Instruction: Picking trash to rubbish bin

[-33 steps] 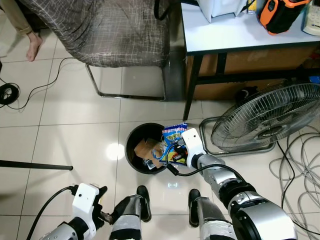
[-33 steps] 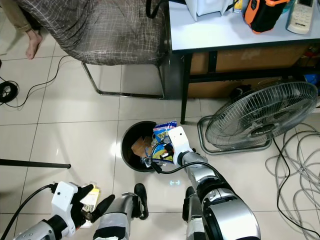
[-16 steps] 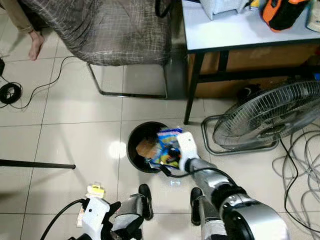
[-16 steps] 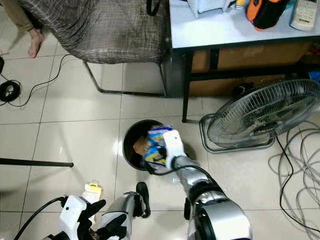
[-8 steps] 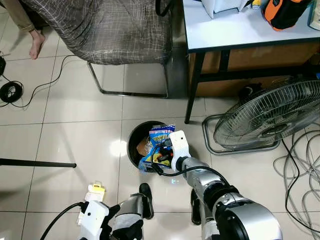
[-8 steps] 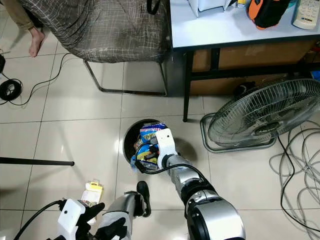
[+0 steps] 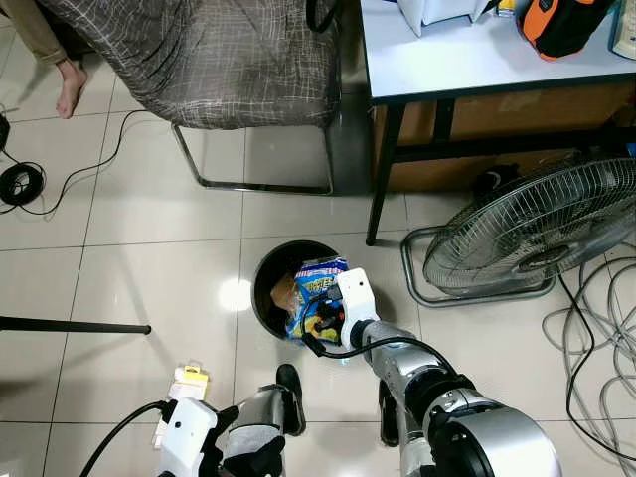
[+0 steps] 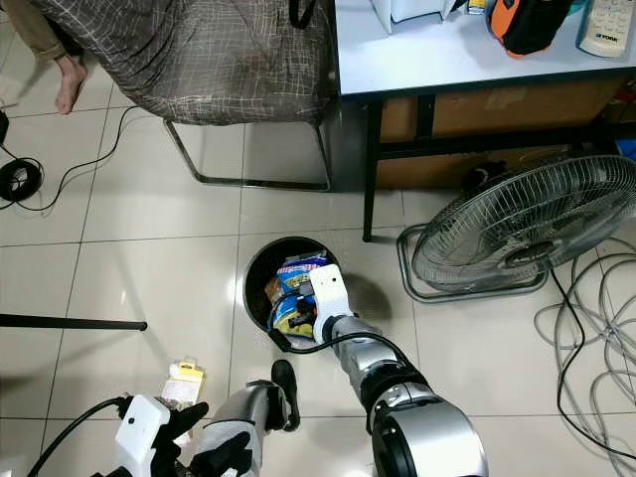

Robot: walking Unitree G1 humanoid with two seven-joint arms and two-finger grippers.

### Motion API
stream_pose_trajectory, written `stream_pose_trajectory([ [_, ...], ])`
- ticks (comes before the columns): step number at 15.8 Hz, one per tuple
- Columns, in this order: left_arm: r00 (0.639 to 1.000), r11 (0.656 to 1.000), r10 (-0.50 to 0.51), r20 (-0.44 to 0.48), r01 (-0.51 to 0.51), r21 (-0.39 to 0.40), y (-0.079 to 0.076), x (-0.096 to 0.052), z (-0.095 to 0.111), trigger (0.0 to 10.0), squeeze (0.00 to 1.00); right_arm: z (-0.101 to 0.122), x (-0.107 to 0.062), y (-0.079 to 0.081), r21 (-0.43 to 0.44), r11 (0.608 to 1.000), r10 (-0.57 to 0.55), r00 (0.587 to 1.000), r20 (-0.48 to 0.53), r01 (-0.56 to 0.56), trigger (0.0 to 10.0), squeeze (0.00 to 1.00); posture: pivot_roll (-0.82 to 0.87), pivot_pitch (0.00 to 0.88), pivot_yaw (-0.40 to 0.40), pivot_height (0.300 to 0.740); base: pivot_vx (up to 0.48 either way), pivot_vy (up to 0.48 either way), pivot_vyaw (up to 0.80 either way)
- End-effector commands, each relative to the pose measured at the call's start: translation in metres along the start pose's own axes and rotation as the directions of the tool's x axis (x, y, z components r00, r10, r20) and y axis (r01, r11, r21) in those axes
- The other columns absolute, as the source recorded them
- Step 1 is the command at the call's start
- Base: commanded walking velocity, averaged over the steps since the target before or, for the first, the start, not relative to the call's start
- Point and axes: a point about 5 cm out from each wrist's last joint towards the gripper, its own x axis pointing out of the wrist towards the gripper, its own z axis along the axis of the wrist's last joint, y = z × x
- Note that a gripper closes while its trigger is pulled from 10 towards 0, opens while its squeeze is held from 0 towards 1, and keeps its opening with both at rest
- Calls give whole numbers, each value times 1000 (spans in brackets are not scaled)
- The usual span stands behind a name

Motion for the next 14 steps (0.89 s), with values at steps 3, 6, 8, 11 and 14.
stream_pose_trajectory([
  [3, 999, 999, 13, -52, -14, -30, -1, -4, -13, 10000, 824, -21, 3, 27, 41, 997, 69, 996, -61, -67, 10000, 1000, 137, 458, 123, 740, 0, 0, 0],
  [6, 998, 999, 13, -57, -15, -33, -2, -5, -15, 10000, 827, -24, 2, 26, 43, 997, 68, 995, -68, -65, 10000, 1000, 137, 458, 123, 740, 0, 0, 0],
  [8, 998, 999, 13, -58, -15, -32, -2, -5, -15, 10000, 824, -27, 1, 25, 42, 997, 67, 995, -74, -64, 10000, 1000, 137, 458, 123, 740, 0, 0, 0],
  [11, 998, 999, 14, -58, -16, -30, -2, -6, -14, 10000, 827, -28, 1, 23, 42, 997, 61, 995, -78, -58, 10000, 1000, 137, 462, 124, 740, 0, 0, 0],
  [14, 998, 999, 15, -59, -17, -30, -2, -6, -15, 10000, 827, -28, 0, 21, 41, 998, 55, 995, -79, -52, 10000, 1000, 137, 462, 124, 740, 0, 0, 0],
])
